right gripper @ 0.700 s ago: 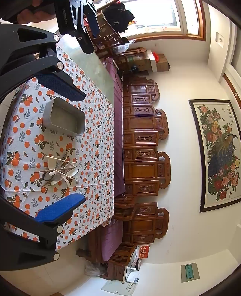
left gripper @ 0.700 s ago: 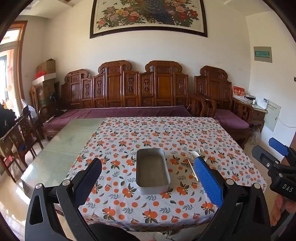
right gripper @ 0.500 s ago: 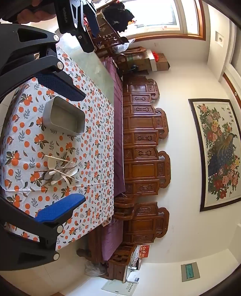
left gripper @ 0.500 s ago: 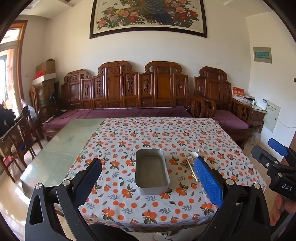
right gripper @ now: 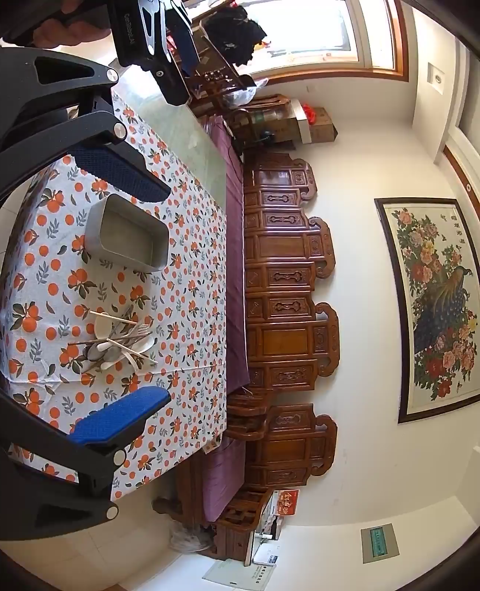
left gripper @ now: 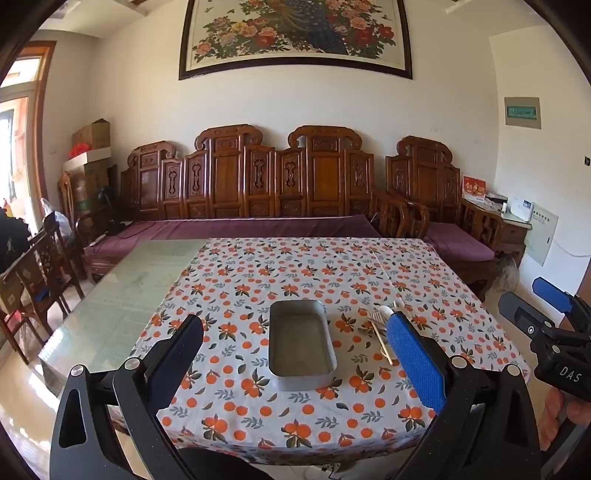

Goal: Organize utensils

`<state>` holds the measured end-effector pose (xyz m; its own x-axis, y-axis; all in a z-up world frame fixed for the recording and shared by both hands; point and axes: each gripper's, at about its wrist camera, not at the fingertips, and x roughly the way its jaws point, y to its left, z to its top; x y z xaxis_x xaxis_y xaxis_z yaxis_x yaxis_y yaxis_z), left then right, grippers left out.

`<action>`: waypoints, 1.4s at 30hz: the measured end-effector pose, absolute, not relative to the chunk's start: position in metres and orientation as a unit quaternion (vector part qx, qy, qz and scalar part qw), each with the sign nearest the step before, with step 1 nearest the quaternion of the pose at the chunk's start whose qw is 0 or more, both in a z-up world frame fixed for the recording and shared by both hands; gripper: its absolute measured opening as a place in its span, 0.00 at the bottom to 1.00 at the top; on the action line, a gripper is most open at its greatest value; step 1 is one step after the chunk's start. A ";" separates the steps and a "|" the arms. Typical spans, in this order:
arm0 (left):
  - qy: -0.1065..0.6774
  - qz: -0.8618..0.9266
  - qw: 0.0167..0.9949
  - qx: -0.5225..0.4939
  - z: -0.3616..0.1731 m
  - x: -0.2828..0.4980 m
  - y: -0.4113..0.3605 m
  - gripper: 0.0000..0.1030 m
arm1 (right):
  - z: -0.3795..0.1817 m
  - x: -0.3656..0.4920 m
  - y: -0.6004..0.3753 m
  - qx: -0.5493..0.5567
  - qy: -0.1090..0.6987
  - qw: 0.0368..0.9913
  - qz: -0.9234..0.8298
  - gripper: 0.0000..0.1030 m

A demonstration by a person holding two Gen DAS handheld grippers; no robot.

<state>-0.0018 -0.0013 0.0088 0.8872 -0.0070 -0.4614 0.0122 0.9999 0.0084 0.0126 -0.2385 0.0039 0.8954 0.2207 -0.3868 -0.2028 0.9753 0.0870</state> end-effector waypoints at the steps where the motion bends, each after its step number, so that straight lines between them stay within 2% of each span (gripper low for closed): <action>1: 0.238 -0.005 0.971 0.005 0.009 -0.002 -0.001 0.94 | 0.005 0.013 -0.238 0.022 0.201 0.973 0.109 0.97; 42: 0.232 -0.007 0.973 0.005 0.019 -0.007 -0.012 0.94 | 0.006 0.009 -0.232 0.024 0.198 0.974 0.110 0.97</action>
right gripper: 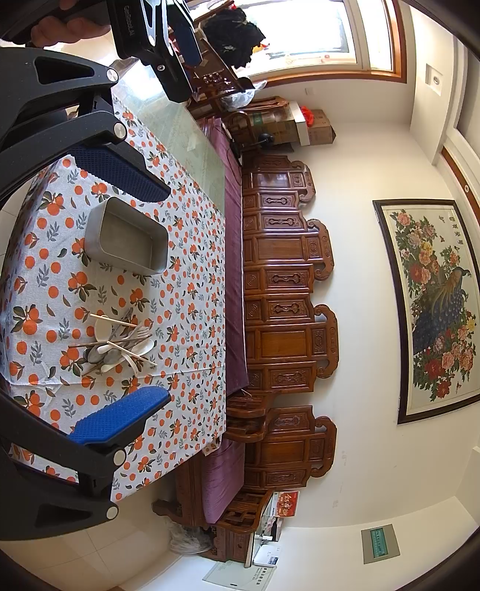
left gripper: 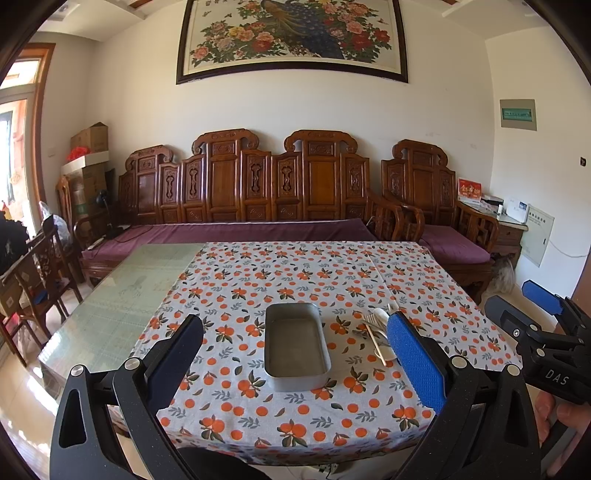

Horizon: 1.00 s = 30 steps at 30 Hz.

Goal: Organize utensils

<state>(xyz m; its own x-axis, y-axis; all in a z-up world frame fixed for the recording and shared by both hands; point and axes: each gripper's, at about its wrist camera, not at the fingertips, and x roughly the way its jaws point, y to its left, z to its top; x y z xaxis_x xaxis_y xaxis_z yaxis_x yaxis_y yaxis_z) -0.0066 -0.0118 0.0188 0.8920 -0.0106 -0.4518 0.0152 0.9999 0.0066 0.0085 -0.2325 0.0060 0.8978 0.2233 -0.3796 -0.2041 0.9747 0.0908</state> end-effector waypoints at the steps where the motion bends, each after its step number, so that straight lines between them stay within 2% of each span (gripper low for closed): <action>1: 0.232 -0.007 0.973 0.005 0.018 -0.007 -0.011 0.94 | 0.006 0.009 -0.233 0.025 0.198 0.974 0.110 0.97; 30: 0.247 -0.015 0.969 0.003 0.017 0.001 -0.022 0.94 | 0.008 0.007 -0.234 0.029 0.205 0.972 0.112 0.98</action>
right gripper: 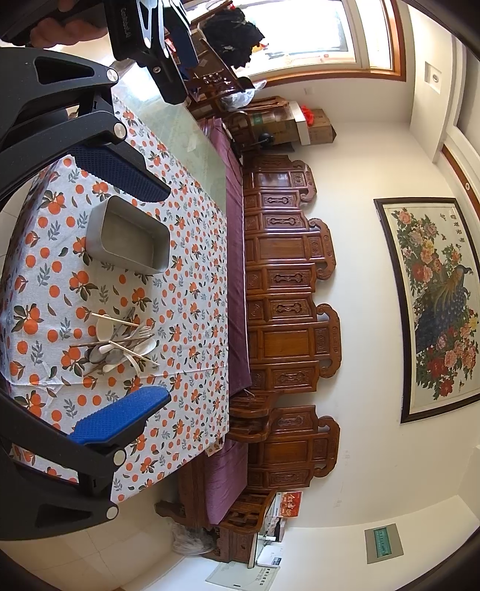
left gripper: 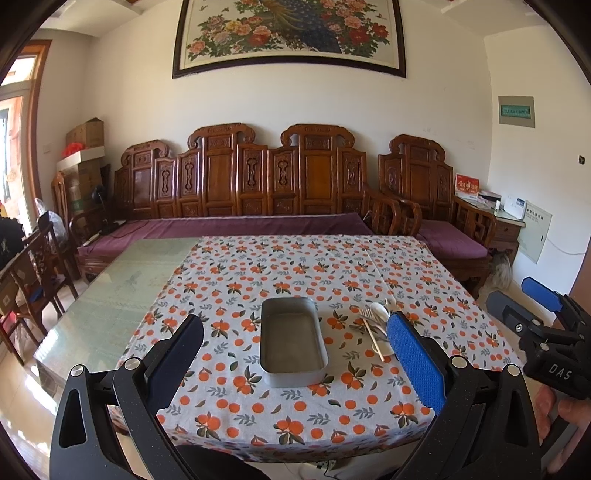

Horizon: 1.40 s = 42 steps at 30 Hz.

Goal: Organize utensils

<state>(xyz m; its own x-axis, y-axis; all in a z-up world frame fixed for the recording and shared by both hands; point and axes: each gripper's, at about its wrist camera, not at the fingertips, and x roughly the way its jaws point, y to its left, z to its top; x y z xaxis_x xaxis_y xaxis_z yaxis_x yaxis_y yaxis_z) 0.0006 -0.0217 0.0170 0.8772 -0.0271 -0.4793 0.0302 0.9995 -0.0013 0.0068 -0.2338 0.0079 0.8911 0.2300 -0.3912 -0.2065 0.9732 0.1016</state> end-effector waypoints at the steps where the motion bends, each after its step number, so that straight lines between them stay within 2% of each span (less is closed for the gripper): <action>1: 0.251 -0.016 0.968 0.002 0.014 0.002 -0.020 0.94 | 0.006 0.008 -0.234 0.029 0.206 0.972 0.113 0.98; 9: 0.287 -0.028 0.957 0.004 -0.018 0.024 -0.013 0.94 | -0.014 0.028 -0.247 0.026 0.222 0.968 0.117 0.97; 12: 0.303 -0.034 0.952 0.006 -0.031 0.033 -0.013 0.94 | -0.025 0.038 -0.252 0.022 0.230 0.966 0.118 0.93; 29: 0.348 -0.083 0.933 0.032 -0.090 0.075 -0.034 0.94 | -0.092 0.125 -0.276 0.014 0.309 0.939 0.147 0.46; 31: 0.352 -0.093 0.931 0.038 -0.095 0.081 -0.039 0.94 | -0.097 0.137 -0.281 0.014 0.316 0.937 0.148 0.42; 38: 0.370 -0.117 0.920 0.061 -0.114 0.107 -0.063 0.93 | -0.121 0.169 -0.293 0.017 0.343 0.929 0.140 0.39; 42: 0.388 -0.127 0.911 0.053 -0.125 0.127 -0.072 0.87 | -0.141 0.176 -0.296 0.026 0.357 0.923 0.138 0.39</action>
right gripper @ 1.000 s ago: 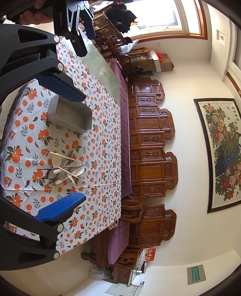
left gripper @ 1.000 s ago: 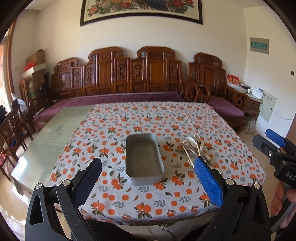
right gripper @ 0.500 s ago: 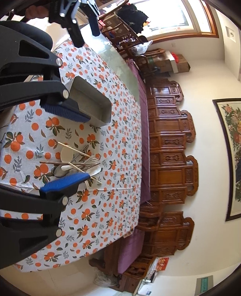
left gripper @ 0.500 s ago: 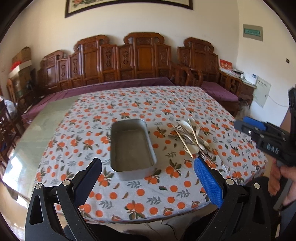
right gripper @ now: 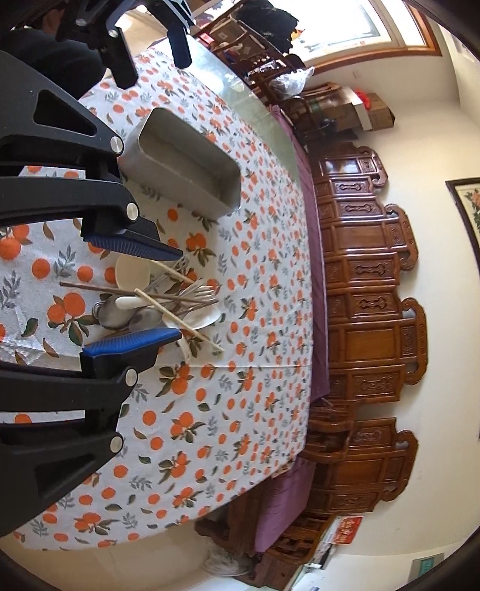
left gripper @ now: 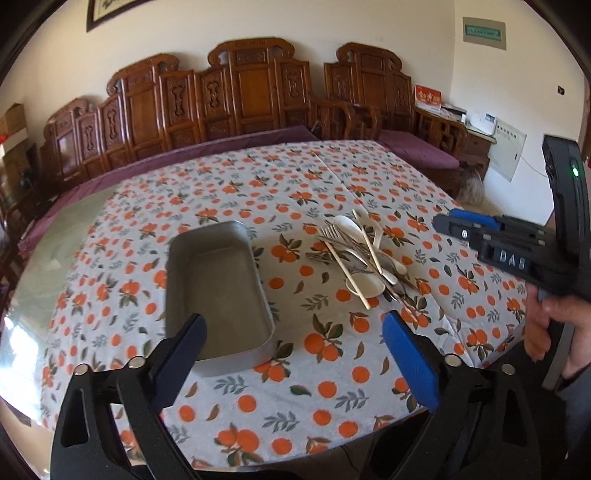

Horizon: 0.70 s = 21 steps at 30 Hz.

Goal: Organize utensils
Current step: 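Reach the left tool into the utensil pile and grasp a wooden chopstick while the right tool approaches the pile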

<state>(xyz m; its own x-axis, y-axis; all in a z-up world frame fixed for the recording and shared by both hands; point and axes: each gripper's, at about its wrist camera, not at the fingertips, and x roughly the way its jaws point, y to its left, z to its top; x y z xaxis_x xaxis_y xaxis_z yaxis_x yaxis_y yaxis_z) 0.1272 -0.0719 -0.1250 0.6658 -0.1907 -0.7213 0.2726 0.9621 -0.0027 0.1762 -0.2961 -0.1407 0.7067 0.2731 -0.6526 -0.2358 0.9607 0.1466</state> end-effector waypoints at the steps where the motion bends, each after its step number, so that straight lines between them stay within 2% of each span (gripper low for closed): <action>1: 0.394 -0.131 0.909 0.047 -0.129 0.132 -0.073 0.86 | -0.145 0.176 -0.296 0.028 0.360 0.922 0.138 0.39; 5: 0.415 -0.136 0.899 0.034 -0.143 0.149 -0.082 0.75 | -0.166 0.174 -0.299 0.045 0.374 0.916 0.135 0.38; 11: 0.441 -0.141 0.886 0.034 -0.170 0.173 -0.105 0.66 | -0.188 0.175 -0.305 0.059 0.389 0.911 0.124 0.38; 21: 0.471 -0.147 0.869 0.045 -0.217 0.189 -0.145 0.61 | -0.212 0.182 -0.325 0.077 0.407 0.903 0.113 0.38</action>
